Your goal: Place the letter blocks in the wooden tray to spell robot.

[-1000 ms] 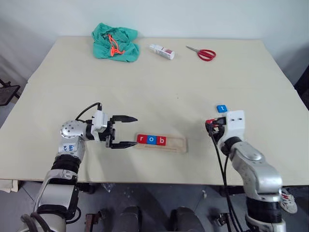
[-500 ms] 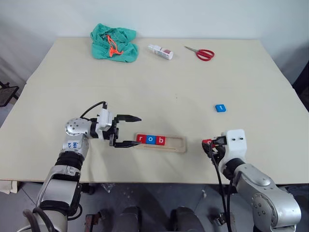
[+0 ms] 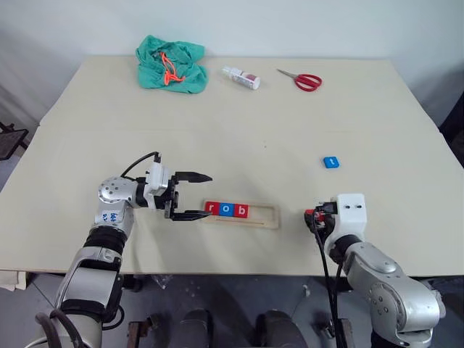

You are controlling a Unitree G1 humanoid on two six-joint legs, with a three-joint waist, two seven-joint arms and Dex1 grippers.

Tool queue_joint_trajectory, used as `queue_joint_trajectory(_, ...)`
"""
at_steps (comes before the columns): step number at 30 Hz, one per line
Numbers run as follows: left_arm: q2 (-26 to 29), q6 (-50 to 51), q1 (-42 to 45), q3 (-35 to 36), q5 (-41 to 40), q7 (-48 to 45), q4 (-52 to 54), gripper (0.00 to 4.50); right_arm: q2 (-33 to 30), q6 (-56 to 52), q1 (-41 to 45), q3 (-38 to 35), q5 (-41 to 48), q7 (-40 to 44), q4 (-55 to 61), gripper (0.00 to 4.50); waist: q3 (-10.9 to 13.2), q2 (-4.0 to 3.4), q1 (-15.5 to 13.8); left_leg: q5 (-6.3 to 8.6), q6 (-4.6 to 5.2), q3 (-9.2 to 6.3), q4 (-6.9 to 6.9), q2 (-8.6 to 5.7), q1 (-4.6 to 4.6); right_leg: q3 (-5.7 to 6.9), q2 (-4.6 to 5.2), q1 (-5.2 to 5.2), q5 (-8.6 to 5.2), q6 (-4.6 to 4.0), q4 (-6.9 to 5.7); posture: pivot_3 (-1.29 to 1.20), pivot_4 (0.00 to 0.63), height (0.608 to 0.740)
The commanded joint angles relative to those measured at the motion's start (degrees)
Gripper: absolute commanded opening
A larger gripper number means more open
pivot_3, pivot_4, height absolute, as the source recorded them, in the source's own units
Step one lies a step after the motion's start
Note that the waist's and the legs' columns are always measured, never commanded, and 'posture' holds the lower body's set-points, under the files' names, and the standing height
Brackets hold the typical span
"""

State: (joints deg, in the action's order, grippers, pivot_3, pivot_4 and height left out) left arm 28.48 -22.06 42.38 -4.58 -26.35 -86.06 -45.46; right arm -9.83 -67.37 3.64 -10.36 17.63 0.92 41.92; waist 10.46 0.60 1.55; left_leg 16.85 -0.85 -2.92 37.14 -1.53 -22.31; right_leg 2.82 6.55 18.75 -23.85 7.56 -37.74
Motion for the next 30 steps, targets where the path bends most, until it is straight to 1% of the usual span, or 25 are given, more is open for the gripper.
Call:
queue_joint_trajectory(1, 0.69, -0.97, 0.31, 0.78, -0.91, -6.44, 0.86, 4.5, -0.19, 1.13, 0.47, -0.34, -0.32, 0.06, 1.21, 3.16, 0.0, 0.0, -0.01, 0.0, 0.0, 0.0, 0.0, 0.0, 0.0, 0.0, 0.0, 0.0, 0.0, 0.0, 0.0, 0.0, 0.15, 0.74)
queue_joint_trajectory(2, 0.66, -1.0, 0.31, 0.81, -0.91, -6.44, 0.81, 4.5, -0.65, 0.71, 0.51, -0.05, 0.24, 0.78, 1.74, 3.4, 0.0, 0.0, -0.01, 0.0, 0.0, 0.0, 0.0, 0.0, 0.0, 0.0, 0.0, 0.0, 0.0, 0.0, 0.0, 0.0, 0.15, 0.74)
queue_joint_trajectory(5, 0.65, -1.03, 0.32, 0.87, -0.93, -6.44, 0.76, 4.5, -3.7, -0.43, 0.93, 0.22, 2.46, 4.4, 4.03, 4.4, 0.0, 0.0, -0.02, 0.0, 0.0, 0.0, 0.0, 0.0, 0.0, 0.0, 0.0, 0.0, 0.0, 0.0, 0.01, 0.0, 0.15, 0.74)
queue_joint_trajectory(6, 0.67, -1.06, 0.4, 0.88, -0.92, -6.44, 0.62, 4.5, -5.23, -0.67, 1.23, -0.24, 3.64, 6.33, 4.42, 4.48, 0.0, 0.0, -0.03, 0.0, 0.0, 0.0, 0.0, -0.01, -0.01, 0.0, 0.01, 0.0, 0.0, 0.0, 0.01, 0.0, 0.15, 0.74)
queue_joint_trajectory(7, 0.72, -1.11, 0.45, 0.88, -0.93, -6.44, 0.49, 4.5, -7.44, -0.26, 1.5, -0.78, 4.63, 8.64, 4.42, 4.48, 0.0, 0.0, -0.03, 0.0, 0.0, 0.0, 0.01, -0.01, -0.01, 0.0, 0.0, -0.01, 0.0, 0.0, 0.02, 0.0, 0.15, 0.74)
queue_joint_trajectory(9, 0.78, -1.22, 0.57, 0.94, -0.93, -6.44, 0.26, 4.5, -15.15, 2.26, 1.5, -2.56, 7.32, 16.88, 2.77, 4.48, 0.0, 0.0, -0.07, 0.0, 0.0, 0.01, 0.01, -0.01, -0.01, 0.0, 0.01, -0.02, 0.0, 0.0, 0.04, 0.0, 0.15, 0.74)
queue_joint_trajectory(11, 0.68, -1.36, 0.77, 1.0, -0.83, -6.44, -0.05, 4.5, -22.92, 6.94, 1.01, -3.89, 8.91, 25.37, -0.63, 4.48, 0.0, 0.0, -0.14, 0.01, 0.03, 0.04, 0.01, -0.02, -0.02, 0.01, 0.0, -0.05, 0.0, 0.0, 0.11, 0.0, 0.15, 0.74)
queue_joint_trajectory(13, 0.62, -1.5, 0.86, 1.05, -0.83, -6.44, -0.25, 4.5, -29.2, 13.27, 0.78, -4.03, 8.79, 32.62, -5.2, 4.48, 0.0, 0.01, -0.24, 0.02, 0.06, 0.09, 0.02, -0.03, -0.02, 0.02, 0.0, -0.1, 0.0, 0.0, 0.21, 0.0, 0.15, 0.74)
queue_joint_trajectory(15, 0.67, -1.54, 0.77, 1.06, -0.89, -6.44, -0.15, 4.5, -35.18, 21.37, 1.91, -3.61, 7.79, 41.3, -12.49, 4.48, 0.01, 0.02, -0.23, 0.03, 0.07, 0.09, 0.04, -0.02, -0.01, 0.05, 0.0, -0.15, 0.0, 0.0, 0.26, 0.0, 0.15, 0.74)
queue_joint_trajectory(17, 0.76, -1.48, 0.59, 1.07, -0.99, -6.44, 0.01, 4.5, -39.11, 29.24, 3.32, -2.01, 6.62, 48.53, -18.45, 4.48, 0.02, 0.03, -0.22, 0.03, 0.11, 0.18, 0.06, -0.03, -0.01, 0.05, 0.02, -0.17, 0.0, 0.01, 0.3, 0.0, 0.15, 0.74)
queue_joint_trajectory(19, 0.94, -1.43, 0.22, 0.99, -1.15, -6.44, 0.39, 4.5, -42.58, 38.07, 5.67, 1.41, 4.18, 56.16, -25.66, 4.48, 0.02, 0.04, -0.1, 0.03, 0.12, 0.24, 0.06, -0.01, -0.01, 0.06, 0.01, -0.18, 0.01, 0.02, 0.32, 0.0, 0.15, 0.74)
queue_joint_trajectory(21, 1.19, -1.34, -0.16, 0.9, -1.31, -6.44, 0.88, 4.5, -45.16, 44.73, 7.97, 4.66, 2.36, 63.11, -31.79, 4.48, 0.03, 0.05, 0.03, 0.04, 0.12, 0.29, 0.08, 0.02, -0.01, 0.07, 0.0, -0.17, 0.01, 0.02, 0.33, 0.0, 0.15, 0.74)
queue_joint_trajectory(24, 1.56, -1.01, -0.94, 0.72, -1.48, -6.44, 2.12, 4.5, -46.6, 53.86, 15.07, 11.16, -1.54, 72.57, -42.79, 4.48, 0.05, 0.08, 0.13, 0.04, 0.12, 0.35, 0.1, 0.06, -0.01, 0.14, 0.0, -0.17, 0.01, 0.02, 0.34, 0.0, 0.15, 0.74)
queue_joint_trajectory(27, 1.93, -0.75, -1.49, 0.77, -1.75, -6.44, 2.86, 4.5, -46.04, 58.15, 19.11, 14.17, -3.33, 76.75, -48.23, 4.48, 0.05, 0.08, -0.02, 0.04, 0.12, 0.31, 0.16, 0.09, -0.05, 0.17, 0.01, -0.17, 0.01, 0.02, 0.35, 0.0, 0.15, 0.74)
queue_joint_trajectory(30, 2.35, 0.01, -2.8, 1.35, -1.78, -6.44, 4.99, 4.5, -44.13, 65.07, 26.76, 18.93, -8.15, 80.62, -58.54, 4.48, 0.08, 0.13, 0.0, 0.04, 0.13, 0.26, 0.23, 0.09, -0.09, 0.25, 0.01, -0.18, 0.02, 0.03, 0.36, 0.0, 0.15, 0.74)
